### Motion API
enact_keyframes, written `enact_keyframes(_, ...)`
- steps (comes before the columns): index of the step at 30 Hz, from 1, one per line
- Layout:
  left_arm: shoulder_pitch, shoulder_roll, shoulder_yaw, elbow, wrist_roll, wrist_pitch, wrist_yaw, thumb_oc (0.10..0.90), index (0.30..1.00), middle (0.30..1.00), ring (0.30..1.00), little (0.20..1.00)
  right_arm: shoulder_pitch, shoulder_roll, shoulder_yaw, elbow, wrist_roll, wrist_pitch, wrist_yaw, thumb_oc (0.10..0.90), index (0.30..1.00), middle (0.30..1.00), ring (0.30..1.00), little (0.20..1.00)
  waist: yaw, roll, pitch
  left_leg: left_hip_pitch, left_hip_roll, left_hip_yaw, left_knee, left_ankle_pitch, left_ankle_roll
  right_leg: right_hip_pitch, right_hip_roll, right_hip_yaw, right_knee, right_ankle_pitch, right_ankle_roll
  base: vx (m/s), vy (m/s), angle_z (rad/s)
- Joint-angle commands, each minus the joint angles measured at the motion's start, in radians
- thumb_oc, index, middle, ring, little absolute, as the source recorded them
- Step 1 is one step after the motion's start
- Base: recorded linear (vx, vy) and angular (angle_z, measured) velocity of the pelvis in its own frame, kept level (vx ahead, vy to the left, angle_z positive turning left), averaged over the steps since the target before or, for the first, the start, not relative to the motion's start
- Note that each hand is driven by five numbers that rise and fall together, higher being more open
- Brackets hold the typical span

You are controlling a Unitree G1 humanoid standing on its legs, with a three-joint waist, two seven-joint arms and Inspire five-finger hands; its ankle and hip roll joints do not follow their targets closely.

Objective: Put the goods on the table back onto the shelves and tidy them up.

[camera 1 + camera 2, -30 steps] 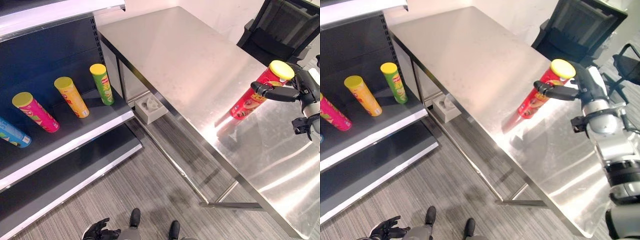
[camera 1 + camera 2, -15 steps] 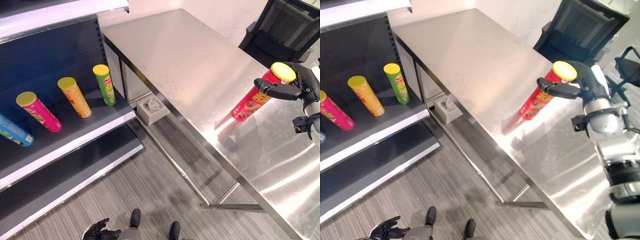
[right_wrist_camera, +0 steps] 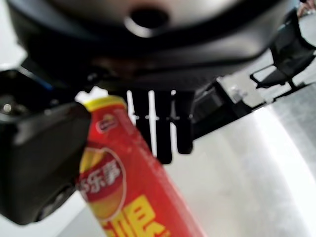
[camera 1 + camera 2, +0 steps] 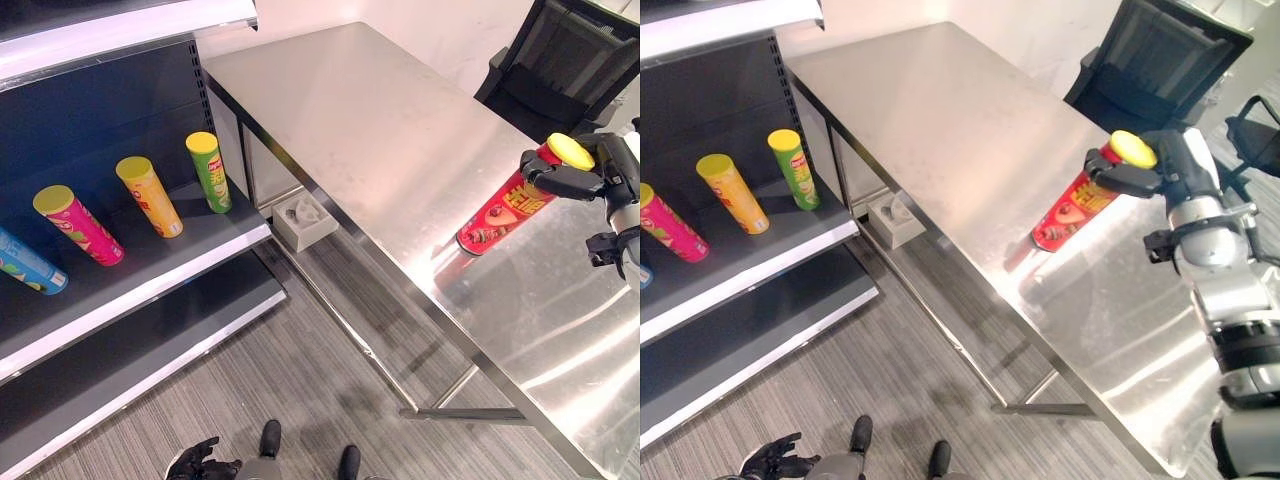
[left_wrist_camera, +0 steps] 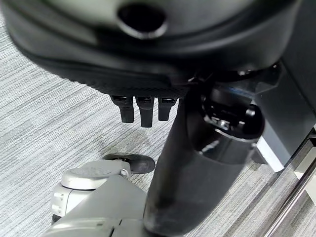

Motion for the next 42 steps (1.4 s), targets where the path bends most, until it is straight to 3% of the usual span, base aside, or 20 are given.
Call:
enact_keyframes(1, 0.035, 0.026, -0.017, -0.031, 0.006, 0.000, 0.000, 0.800, 0.900, 0.900, 0.900, 0.900, -0.011, -0.014, -0.156, -0.123, -0.017, -0.085, -0.113, 0.400, 0.300, 0.300, 0.300, 0.300, 0.020, -0.008, -0.086, 0.063, 0.098, 0.028, 0.003, -0.128, -0.068, -0.005, -0.040, 0.005, 0.006, -0.029, 0.052, 0.00, 0.000, 0.00)
enact_keyframes(6, 0.033, 0.021, 0.003, -0.033, 0.009, 0.001, 0.004, 0.800, 0.900, 0.900, 0.900, 0.900, 0.073, 0.064, -0.277, -0.261, -0.011, -0.132, -0.143, 0.400, 0.300, 0.300, 0.300, 0.300, 0.022, 0.006, -0.102, 0.071, 0.100, 0.024, 0.003, -0.128, -0.068, 0.009, -0.039, 0.001, 0.006, -0.037, 0.048, -0.02, -0.035, -0.01)
enact_keyframes(8, 0.040, 0.013, 0.022, -0.044, 0.002, 0.000, 0.005, 0.800, 0.900, 0.900, 0.900, 0.900, 0.118, 0.130, -0.339, -0.390, -0.010, -0.168, -0.143, 0.400, 0.300, 0.300, 0.300, 0.300, 0.027, 0.019, -0.112, 0.078, 0.105, 0.018, 0.003, -0.127, -0.070, 0.022, -0.033, -0.004, 0.006, -0.048, 0.042, -0.05, -0.094, 0.03)
enact_keyframes(12, 0.059, 0.004, 0.046, -0.050, 0.000, -0.002, 0.003, 0.800, 0.900, 0.900, 0.900, 0.900, 0.150, 0.196, -0.380, -0.529, -0.032, -0.204, -0.133, 0.400, 0.300, 0.300, 0.300, 0.300, 0.046, 0.031, -0.123, 0.082, 0.118, -0.001, 0.003, -0.114, -0.085, 0.048, -0.016, -0.016, 0.006, -0.070, 0.028, -0.05, -0.109, 0.19)
enact_keyframes(14, 0.062, 0.003, 0.047, -0.047, -0.003, -0.002, 0.002, 0.800, 0.900, 0.900, 0.900, 0.900, 0.138, 0.230, -0.371, -0.580, -0.021, -0.222, -0.125, 0.400, 0.300, 0.300, 0.300, 0.300, 0.062, 0.035, -0.114, 0.066, 0.129, -0.024, 0.003, -0.088, -0.099, 0.053, 0.001, -0.023, 0.006, -0.084, 0.014, -0.18, -0.181, 0.32)
enact_keyframes(17, 0.051, 0.001, 0.057, -0.042, -0.026, -0.006, 0.013, 0.800, 0.900, 0.900, 0.900, 0.900, 0.113, 0.258, -0.353, -0.669, -0.025, -0.243, -0.118, 0.400, 0.300, 0.300, 0.300, 0.300, 0.110, 0.054, -0.059, -0.037, 0.152, -0.106, 0.010, -0.005, -0.143, 0.045, 0.038, -0.094, 0.006, -0.115, -0.015, -0.28, -0.223, 0.58)
enact_keyframes(18, 0.049, 0.001, 0.056, -0.041, -0.026, -0.006, 0.013, 0.800, 0.900, 0.900, 0.900, 0.900, 0.114, 0.257, -0.355, -0.671, -0.026, -0.242, -0.118, 0.400, 0.300, 0.300, 0.300, 0.300, 0.104, 0.055, -0.059, -0.043, 0.150, -0.113, 0.009, 0.002, -0.142, 0.042, 0.037, -0.100, 0.006, -0.111, -0.015, -0.23, -0.121, 0.92)
enact_keyframes(20, 0.041, -0.007, 0.066, -0.037, -0.033, -0.011, 0.022, 0.800, 0.900, 0.900, 0.900, 0.900, 0.115, 0.255, -0.344, -0.707, -0.056, -0.240, -0.111, 0.400, 0.300, 0.300, 0.300, 0.300, 0.111, 0.057, -0.026, -0.098, 0.157, -0.059, 0.054, 0.018, -0.147, 0.041, 0.022, -0.157, 0.006, -0.105, -0.016, -0.22, -0.033, 1.27)
enact_keyframes(22, 0.048, -0.019, 0.079, -0.045, -0.039, -0.014, 0.025, 0.800, 0.900, 0.900, 0.900, 0.900, 0.104, 0.257, -0.320, -0.719, -0.082, -0.233, -0.115, 0.400, 0.300, 0.300, 0.300, 0.300, 0.121, 0.059, -0.016, -0.115, 0.164, -0.005, 0.118, -0.005, -0.130, 0.026, -0.002, -0.190, 0.006, -0.084, -0.015, -0.20, 0.039, 0.75)
enact_keyframes(24, 0.052, -0.024, 0.084, -0.042, -0.035, -0.016, 0.027, 0.800, 0.900, 0.900, 0.900, 0.900, 0.102, 0.269, -0.307, -0.719, -0.086, -0.232, -0.116, 0.400, 0.300, 0.300, 0.300, 0.300, 0.119, 0.058, -0.015, -0.108, 0.167, 0.006, 0.143, -0.025, -0.123, 0.016, -0.016, -0.206, 0.006, -0.067, -0.011, -0.15, 0.085, 0.68)
enact_keyframes(25, 0.064, -0.030, 0.095, -0.040, -0.036, -0.019, 0.028, 0.800, 0.900, 0.900, 0.900, 0.900, 0.103, 0.282, -0.288, -0.720, -0.097, -0.226, -0.109, 0.400, 0.300, 0.300, 0.300, 0.300, 0.113, 0.060, -0.015, -0.070, 0.199, 0.036, 0.175, -0.066, -0.119, 0.007, -0.041, -0.231, 0.011, -0.051, -0.006, -0.15, 0.105, 0.56)
enact_keyframes(26, 0.065, -0.030, 0.097, -0.040, -0.036, -0.019, 0.028, 0.800, 0.900, 0.900, 0.900, 0.900, 0.102, 0.283, -0.286, -0.720, -0.098, -0.225, -0.109, 0.400, 0.300, 0.300, 0.300, 0.300, 0.112, 0.061, -0.014, -0.069, 0.199, 0.036, 0.177, -0.068, -0.119, 0.009, -0.040, -0.231, 0.010, -0.052, -0.006, -0.13, 0.128, 0.49)
enact_keyframes(28, 0.072, -0.033, 0.116, -0.032, -0.035, -0.019, 0.031, 0.800, 0.900, 0.900, 0.900, 0.900, 0.108, 0.294, -0.271, -0.732, -0.103, -0.223, -0.097, 0.400, 0.300, 0.300, 0.300, 0.300, 0.101, 0.063, -0.019, -0.032, 0.259, 0.085, 0.196, -0.083, -0.121, -0.004, -0.064, -0.255, 0.014, -0.042, 0.002, -0.11, 0.159, 0.51)
enact_keyframes(30, 0.080, -0.033, 0.130, -0.022, -0.021, -0.018, 0.033, 0.800, 0.900, 0.900, 0.900, 0.900, 0.139, 0.307, -0.268, -0.756, -0.113, -0.210, -0.072, 0.400, 0.300, 0.300, 0.300, 0.300, 0.073, 0.082, -0.033, 0.036, 0.340, 0.122, 0.193, -0.058, -0.143, -0.012, -0.099, -0.286, 0.025, -0.025, 0.020, -0.12, 0.414, 0.58)
enact_keyframes(31, 0.086, -0.036, 0.129, -0.029, -0.011, -0.016, 0.031, 0.800, 0.900, 0.900, 0.900, 0.900, 0.160, 0.317, -0.273, -0.771, -0.123, -0.202, -0.065, 0.400, 0.300, 0.300, 0.300, 0.300, 0.059, 0.103, -0.046, 0.055, 0.355, 0.118, 0.175, -0.039, -0.161, -0.011, -0.125, -0.303, 0.031, -0.010, 0.035, -0.10, 0.578, 1.02)
enact_keyframes(35, 0.084, -0.033, 0.118, -0.040, 0.009, -0.016, 0.034, 0.800, 0.900, 0.900, 0.900, 0.900, 0.193, 0.364, -0.280, -0.800, -0.126, -0.201, -0.054, 0.400, 0.300, 0.300, 0.300, 0.300, 0.052, 0.127, -0.068, 0.075, 0.325, 0.129, 0.108, -0.076, -0.166, -0.022, -0.188, -0.331, 0.036, 0.039, 0.068, -0.05, 0.378, 0.74)
enact_keyframes(38, 0.067, -0.022, 0.099, -0.049, 0.051, -0.020, 0.032, 0.800, 0.900, 0.900, 0.900, 0.900, 0.238, 0.422, -0.287, -0.822, -0.173, -0.192, -0.044, 0.400, 0.300, 0.300, 0.300, 0.300, 0.054, 0.132, -0.071, 0.086, 0.221, 0.137, 0.023, -0.126, -0.134, -0.068, -0.294, -0.332, 0.030, 0.143, 0.122, -0.11, 0.578, 0.36)
enact_keyframes(42, 0.059, -0.003, 0.093, -0.051, 0.084, -0.028, 0.037, 0.800, 0.900, 0.900, 0.900, 0.900, 0.265, 0.467, -0.280, -0.828, -0.247, -0.174, -0.048, 0.400, 0.300, 0.300, 0.300, 0.300, 0.055, 0.120, -0.063, 0.082, 0.119, 0.134, 0.003, -0.160, -0.084, -0.096, -0.369, -0.294, 0.062, 0.182, 0.136, -0.06, 0.367, 0.27)
